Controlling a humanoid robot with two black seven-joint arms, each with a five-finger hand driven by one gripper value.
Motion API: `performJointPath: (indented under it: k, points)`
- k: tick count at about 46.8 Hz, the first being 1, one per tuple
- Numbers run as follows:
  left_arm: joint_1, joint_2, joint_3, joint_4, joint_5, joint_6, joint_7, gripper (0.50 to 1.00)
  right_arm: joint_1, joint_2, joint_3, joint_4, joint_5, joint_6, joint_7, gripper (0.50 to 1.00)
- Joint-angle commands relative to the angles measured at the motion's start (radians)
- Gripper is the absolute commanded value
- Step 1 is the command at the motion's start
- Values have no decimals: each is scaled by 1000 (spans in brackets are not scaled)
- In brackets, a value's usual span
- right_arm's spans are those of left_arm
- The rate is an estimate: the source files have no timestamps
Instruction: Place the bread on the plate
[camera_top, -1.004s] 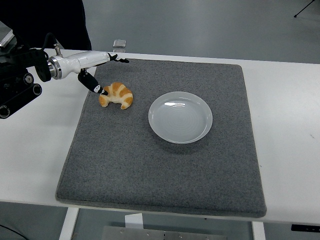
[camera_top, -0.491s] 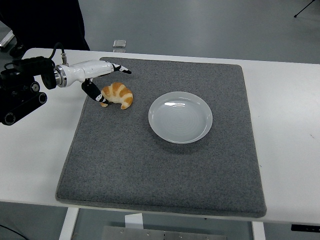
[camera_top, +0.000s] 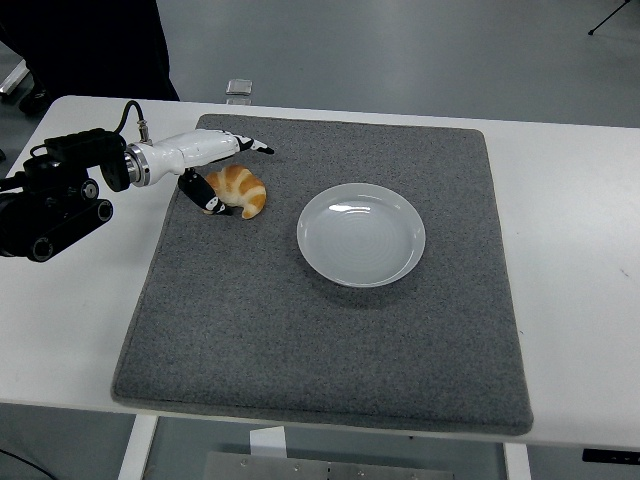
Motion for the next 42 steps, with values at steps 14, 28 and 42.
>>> performJointPath:
  k: [14, 28, 42]
  points:
    - [11, -16, 20, 9, 0, -2, 1, 999, 0, 0, 0, 0, 0, 0, 0, 952]
    - [11, -17, 21, 17, 0, -2, 1, 994, 0, 0, 0, 0, 0, 0, 0, 952]
    - [11, -16, 23, 4, 5, -5, -1, 737, 0, 0, 0, 0, 0, 0, 0, 952]
